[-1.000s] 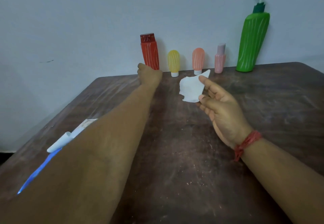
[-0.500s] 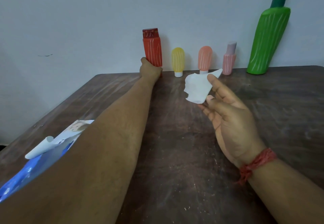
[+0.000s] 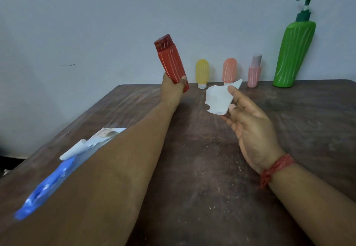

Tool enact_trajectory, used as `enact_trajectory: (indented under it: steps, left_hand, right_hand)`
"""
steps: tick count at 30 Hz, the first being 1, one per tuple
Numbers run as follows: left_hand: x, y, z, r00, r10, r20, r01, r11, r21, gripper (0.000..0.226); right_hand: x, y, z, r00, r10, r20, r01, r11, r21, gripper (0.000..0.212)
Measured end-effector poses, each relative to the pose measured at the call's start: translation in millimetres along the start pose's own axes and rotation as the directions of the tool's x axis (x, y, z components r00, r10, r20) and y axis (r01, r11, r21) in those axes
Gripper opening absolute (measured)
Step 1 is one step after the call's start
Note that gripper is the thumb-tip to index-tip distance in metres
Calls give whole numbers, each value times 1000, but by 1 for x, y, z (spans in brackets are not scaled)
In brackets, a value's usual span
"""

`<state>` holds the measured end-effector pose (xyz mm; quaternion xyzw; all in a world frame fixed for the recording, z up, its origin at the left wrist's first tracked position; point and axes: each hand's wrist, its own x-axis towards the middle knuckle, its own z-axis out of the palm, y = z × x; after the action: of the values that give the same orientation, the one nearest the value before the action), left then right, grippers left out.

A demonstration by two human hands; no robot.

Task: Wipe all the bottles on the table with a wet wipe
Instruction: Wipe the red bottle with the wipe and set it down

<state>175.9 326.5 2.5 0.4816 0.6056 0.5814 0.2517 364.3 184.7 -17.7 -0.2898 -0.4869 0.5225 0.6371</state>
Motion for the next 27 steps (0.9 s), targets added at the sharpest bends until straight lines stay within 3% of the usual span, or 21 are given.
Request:
enact_trajectory:
  steps: [6,10,15,20,24,27]
  left_hand:
    - [-86,10,-27,973,-90,211,130,974,-184,55]
    - [-134,19,-41,900,-150,409,305,887,-346,49]
    - [-163,20,-58,853,-47,519,237,922,-307,50]
    - [-167,23,-60,830,7,558,165,952,-257,44]
    - [-166,23,-57,827,52,560,92,970,-225,48]
    - [-165,20,-56,827,56,559,96,966,-239,50]
  right_hand:
    - [-4,-8,0,998,-39,-47,35,996,-81,41]
    - [-8,-10,-3,993,-96,-68,80,975,-208,37]
    - [-16,-23,0,981,-179,-82,125,889,-441,40]
    - [-21,-24,3,944,-324,69,267,622,-736,47]
    - [-25,-24,11,913,-312,264,382,422,-822,53]
    - [-27,-29,13,877,-318,360,460,337,-821,55]
